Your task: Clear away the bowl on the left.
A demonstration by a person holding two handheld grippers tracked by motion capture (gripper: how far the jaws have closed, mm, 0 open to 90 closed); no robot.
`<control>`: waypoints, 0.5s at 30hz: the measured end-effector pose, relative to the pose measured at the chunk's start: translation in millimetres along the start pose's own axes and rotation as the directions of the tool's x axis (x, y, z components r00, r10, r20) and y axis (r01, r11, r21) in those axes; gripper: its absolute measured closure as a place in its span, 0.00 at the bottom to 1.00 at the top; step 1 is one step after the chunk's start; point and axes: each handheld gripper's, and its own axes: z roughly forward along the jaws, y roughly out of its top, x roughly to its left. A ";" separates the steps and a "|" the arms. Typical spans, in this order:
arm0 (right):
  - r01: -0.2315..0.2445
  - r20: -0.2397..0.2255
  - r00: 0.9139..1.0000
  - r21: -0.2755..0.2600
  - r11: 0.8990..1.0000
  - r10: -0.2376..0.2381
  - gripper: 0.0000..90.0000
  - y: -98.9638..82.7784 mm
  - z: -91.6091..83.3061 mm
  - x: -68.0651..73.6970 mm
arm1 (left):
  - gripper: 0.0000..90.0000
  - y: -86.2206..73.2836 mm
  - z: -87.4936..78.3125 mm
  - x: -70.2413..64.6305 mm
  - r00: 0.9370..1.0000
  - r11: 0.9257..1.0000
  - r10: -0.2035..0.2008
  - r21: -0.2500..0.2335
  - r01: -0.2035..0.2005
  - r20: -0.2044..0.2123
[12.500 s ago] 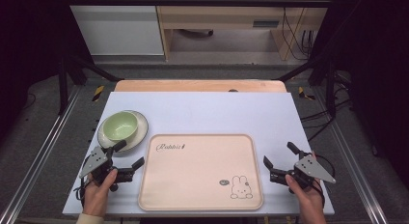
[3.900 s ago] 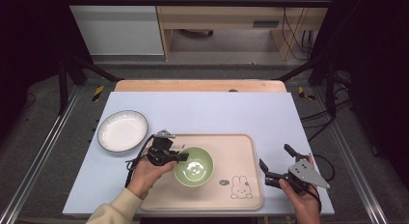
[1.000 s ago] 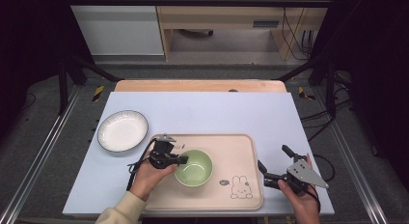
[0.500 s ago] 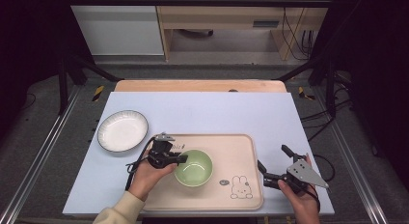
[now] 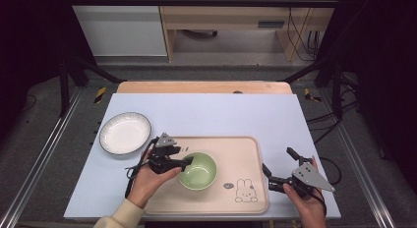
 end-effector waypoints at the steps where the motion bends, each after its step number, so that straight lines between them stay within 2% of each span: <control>1: -0.002 0.001 1.000 -0.002 1.000 0.002 0.03 0.1 -0.3 -0.2 | 0.32 0.4 -0.9 -0.7 1.000 1.000 0.010 -0.011 -0.009 0.005; 4: -0.002 0.001 1.000 -0.001 1.000 0.002 0.03 0.3 -0.6 0.0 | 0.22 1.1 -3.7 -3.7 0.999 0.999 0.035 -0.040 -0.034 0.025; 9: -0.004 0.001 1.000 0.001 1.000 0.004 0.03 0.2 -0.8 0.1 | 0.16 2.1 -7.1 -6.9 0.995 0.991 0.090 -0.103 -0.084 0.052; 10: -0.004 0.002 1.000 -0.003 1.000 0.004 0.02 0.1 -0.6 -0.4 | 0.15 2.7 -7.6 -7.2 0.994 0.988 0.094 -0.126 -0.086 0.058; 11: -0.004 0.002 1.000 -0.003 1.000 0.004 0.02 0.1 -0.6 -0.4 | 0.15 2.7 -7.6 -7.2 0.994 0.988 0.094 -0.126 -0.086 0.058; 15: -0.008 0.008 1.000 -0.003 1.000 0.008 0.02 0.1 -0.8 -1.1 | 0.14 3.5 -10.7 -7.3 0.990 0.981 0.119 -0.166 -0.105 0.075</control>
